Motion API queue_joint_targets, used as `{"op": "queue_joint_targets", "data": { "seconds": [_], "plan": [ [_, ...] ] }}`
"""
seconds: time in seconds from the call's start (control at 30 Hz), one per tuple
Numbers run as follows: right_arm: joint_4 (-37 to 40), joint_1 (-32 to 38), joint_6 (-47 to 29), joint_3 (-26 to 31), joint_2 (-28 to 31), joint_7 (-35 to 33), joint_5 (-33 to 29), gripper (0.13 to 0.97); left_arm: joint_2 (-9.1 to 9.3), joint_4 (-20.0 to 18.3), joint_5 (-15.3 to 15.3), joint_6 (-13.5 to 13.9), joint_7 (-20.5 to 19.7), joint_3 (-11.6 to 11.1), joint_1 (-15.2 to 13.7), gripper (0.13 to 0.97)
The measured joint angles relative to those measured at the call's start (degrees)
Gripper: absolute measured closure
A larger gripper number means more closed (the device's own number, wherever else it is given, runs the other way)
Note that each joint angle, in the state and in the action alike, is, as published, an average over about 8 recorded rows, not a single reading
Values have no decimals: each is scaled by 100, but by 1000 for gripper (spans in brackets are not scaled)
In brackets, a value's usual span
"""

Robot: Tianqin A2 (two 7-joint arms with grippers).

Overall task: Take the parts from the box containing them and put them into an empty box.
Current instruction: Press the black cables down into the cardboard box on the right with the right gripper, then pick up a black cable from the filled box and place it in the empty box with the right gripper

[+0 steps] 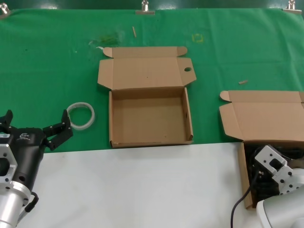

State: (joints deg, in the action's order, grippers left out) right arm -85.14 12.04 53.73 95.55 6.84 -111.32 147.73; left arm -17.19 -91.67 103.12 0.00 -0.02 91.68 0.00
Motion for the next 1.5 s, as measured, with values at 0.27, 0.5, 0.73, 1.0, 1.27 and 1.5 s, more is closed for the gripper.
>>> {"op": "queue_joint_targets", "data": {
  "seconds": [0.27, 0.5, 0.73, 1.0, 1.27, 1.5],
  "plan": [
    [-48, -56, 16, 37, -14, 44, 33, 789, 0, 0, 0, 0, 0, 0, 0, 132],
    [-181, -73, 63, 86, -15, 45, 61, 827, 0, 0, 0, 0, 0, 0, 0, 132],
    [-649, -45, 239, 215, -15, -59, 25, 891, 0, 0, 0, 0, 0, 0, 0, 132],
    [-1207, 101, 418, 565, -15, -184, -92, 891, 0, 0, 0, 0, 0, 0, 0, 132],
    [-887, 504, 115, 1186, -15, 34, -155, 891, 0, 0, 0, 0, 0, 0, 0, 132],
    [71, 1125, -549, 1845, -14, 459, -132, 891, 0, 0, 0, 0, 0, 0, 0, 132]
  ]
}}
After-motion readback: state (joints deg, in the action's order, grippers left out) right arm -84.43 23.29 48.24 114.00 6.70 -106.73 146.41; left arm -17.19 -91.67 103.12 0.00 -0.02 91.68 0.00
